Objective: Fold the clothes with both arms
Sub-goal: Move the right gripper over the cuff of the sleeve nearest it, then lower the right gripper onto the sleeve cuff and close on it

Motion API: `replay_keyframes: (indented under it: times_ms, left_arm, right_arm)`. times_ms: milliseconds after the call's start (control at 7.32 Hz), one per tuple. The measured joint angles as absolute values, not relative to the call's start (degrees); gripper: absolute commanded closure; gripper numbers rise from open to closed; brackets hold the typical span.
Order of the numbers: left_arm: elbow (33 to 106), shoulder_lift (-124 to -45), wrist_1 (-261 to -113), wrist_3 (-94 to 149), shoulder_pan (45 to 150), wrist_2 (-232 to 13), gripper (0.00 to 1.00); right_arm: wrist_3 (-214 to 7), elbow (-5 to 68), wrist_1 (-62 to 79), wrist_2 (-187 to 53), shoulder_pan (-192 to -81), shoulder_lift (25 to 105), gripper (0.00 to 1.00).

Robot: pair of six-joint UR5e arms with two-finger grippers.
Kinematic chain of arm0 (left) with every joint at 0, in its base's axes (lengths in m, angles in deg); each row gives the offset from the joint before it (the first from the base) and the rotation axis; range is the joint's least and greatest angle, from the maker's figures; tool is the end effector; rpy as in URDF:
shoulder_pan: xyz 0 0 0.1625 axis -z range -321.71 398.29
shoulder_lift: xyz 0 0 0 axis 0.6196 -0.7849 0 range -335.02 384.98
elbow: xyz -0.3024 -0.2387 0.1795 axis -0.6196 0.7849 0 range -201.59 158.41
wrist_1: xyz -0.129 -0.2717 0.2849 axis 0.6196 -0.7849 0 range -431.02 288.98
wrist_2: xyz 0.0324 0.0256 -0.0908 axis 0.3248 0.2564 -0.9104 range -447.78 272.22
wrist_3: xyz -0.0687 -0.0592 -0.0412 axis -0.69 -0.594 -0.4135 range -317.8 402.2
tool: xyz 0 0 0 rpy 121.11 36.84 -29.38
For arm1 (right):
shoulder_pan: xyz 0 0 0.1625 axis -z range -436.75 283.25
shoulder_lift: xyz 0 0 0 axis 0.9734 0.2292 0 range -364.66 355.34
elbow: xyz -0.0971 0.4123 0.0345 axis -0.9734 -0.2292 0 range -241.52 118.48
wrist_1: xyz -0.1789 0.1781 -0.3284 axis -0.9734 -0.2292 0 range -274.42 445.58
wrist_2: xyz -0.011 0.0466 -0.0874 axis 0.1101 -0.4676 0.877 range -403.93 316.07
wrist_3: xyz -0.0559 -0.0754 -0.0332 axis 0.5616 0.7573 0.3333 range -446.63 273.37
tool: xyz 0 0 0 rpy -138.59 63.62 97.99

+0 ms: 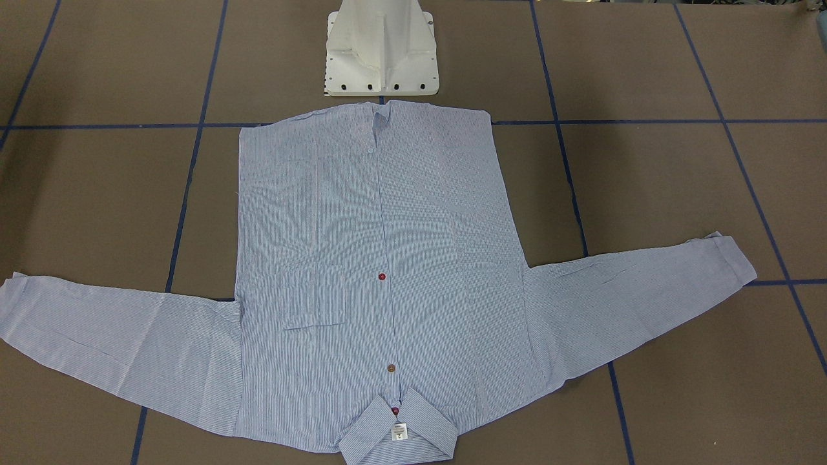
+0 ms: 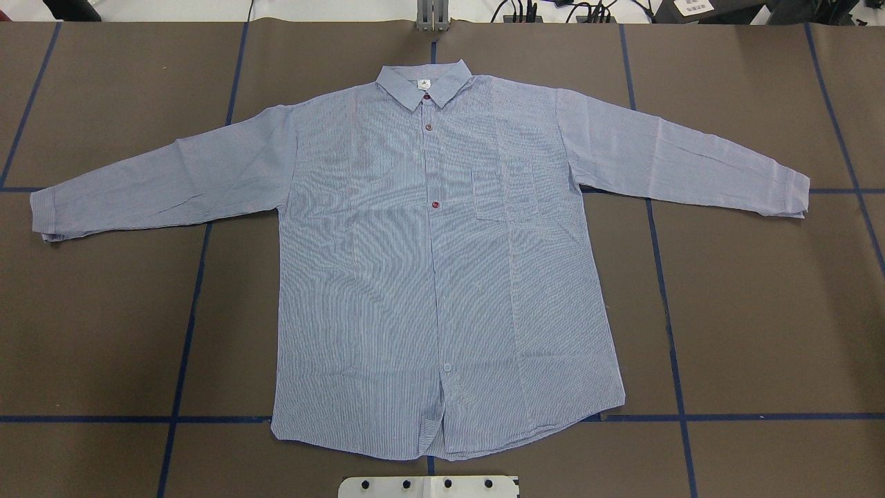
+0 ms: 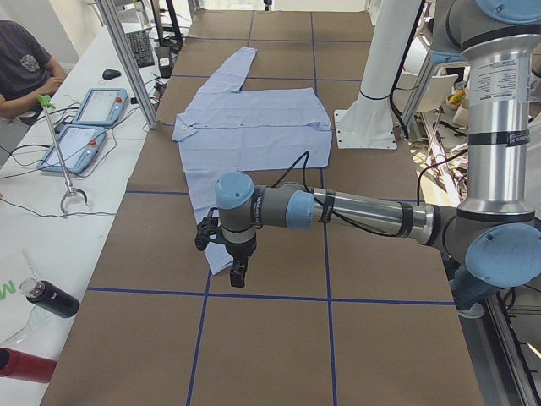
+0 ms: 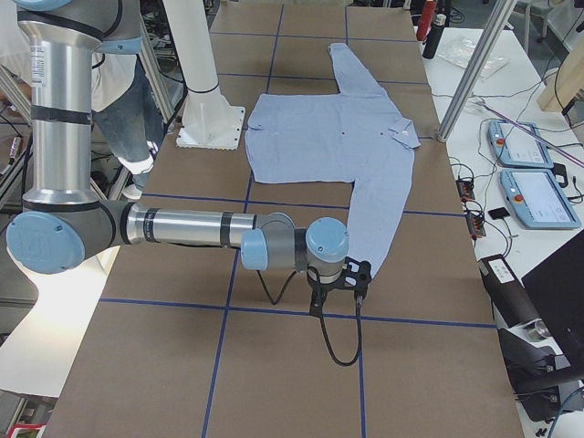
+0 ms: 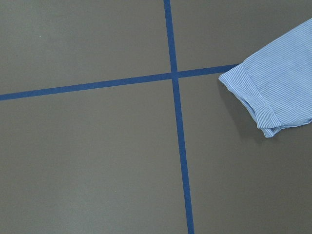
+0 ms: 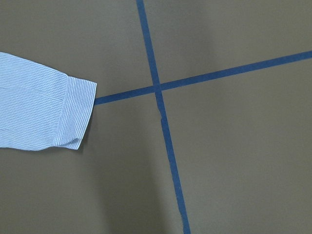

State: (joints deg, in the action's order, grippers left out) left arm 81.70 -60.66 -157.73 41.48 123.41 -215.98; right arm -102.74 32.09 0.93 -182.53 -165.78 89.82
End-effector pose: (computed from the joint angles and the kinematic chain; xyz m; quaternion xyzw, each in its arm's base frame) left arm -0.0321 -0.4666 0.5934 0.0305 0.3287 0.0504 0.9426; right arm 0.0508 -0.4644 0.6500 -0.0257 -0.4120 0.1040 0.9049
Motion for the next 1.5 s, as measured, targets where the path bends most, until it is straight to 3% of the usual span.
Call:
replay_keyframes:
  times_ms: [410, 820, 1504]
  left_arm:
    - [88.1, -61.7, -158.4, 41.2, 123.4, -221.6, 0.0]
    - [89.2, -63.2, -161.0, 40.7, 123.4, -224.9, 0.0]
    - [89.5, -64.1, -161.4, 36.8, 123.2, -224.6, 0.0]
  right_arm:
    - [-102.8, 32.9, 1.1, -183.8, -163.8, 87.8, 0.0]
    - [-103.1, 30.3, 6.2, -184.3, -157.2, 84.8, 0.0]
    - [-116.4, 13.8, 33.0, -180.8, -150.4, 80.7, 0.04]
